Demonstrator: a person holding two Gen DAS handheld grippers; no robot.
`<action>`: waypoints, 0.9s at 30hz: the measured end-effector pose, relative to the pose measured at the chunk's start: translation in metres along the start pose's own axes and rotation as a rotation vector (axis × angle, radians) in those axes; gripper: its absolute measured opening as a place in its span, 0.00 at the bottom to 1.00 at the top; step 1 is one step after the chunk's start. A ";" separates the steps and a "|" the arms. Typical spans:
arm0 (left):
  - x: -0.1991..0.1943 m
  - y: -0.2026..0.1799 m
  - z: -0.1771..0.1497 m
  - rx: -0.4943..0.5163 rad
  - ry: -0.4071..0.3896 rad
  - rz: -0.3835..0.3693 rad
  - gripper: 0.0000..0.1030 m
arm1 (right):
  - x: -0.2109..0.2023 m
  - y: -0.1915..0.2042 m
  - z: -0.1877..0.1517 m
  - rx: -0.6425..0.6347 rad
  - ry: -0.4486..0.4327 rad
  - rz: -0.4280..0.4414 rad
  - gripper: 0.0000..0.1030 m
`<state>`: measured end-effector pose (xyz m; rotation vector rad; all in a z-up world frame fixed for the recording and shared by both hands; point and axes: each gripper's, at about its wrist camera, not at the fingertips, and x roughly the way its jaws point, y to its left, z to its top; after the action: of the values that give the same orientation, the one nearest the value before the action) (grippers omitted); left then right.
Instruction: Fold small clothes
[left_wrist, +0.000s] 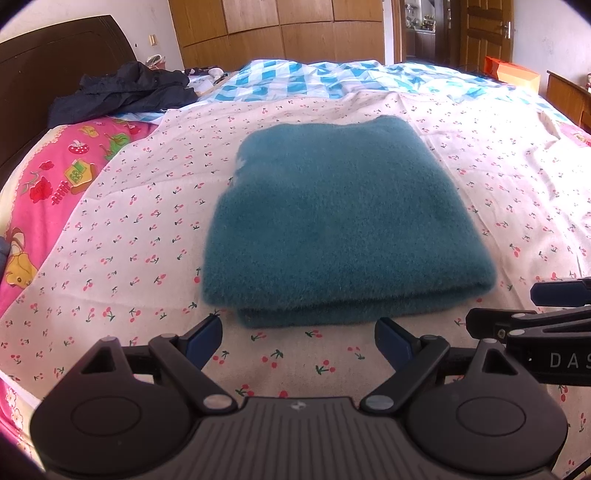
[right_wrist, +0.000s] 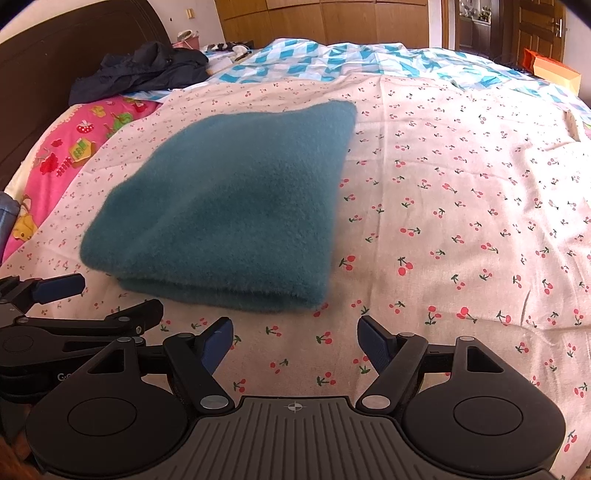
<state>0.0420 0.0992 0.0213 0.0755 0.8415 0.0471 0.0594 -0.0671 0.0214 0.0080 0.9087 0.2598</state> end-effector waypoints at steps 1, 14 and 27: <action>0.000 0.000 0.000 -0.002 0.000 -0.001 0.92 | 0.000 0.000 0.000 0.000 -0.001 -0.001 0.74; 0.000 0.001 0.000 -0.003 0.001 -0.003 0.92 | 0.000 0.001 0.000 -0.002 -0.003 -0.005 0.74; 0.001 0.003 -0.001 -0.011 0.002 -0.002 0.91 | 0.000 0.001 0.000 -0.003 -0.003 -0.006 0.74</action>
<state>0.0422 0.1024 0.0203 0.0648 0.8433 0.0500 0.0592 -0.0662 0.0221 0.0031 0.9055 0.2558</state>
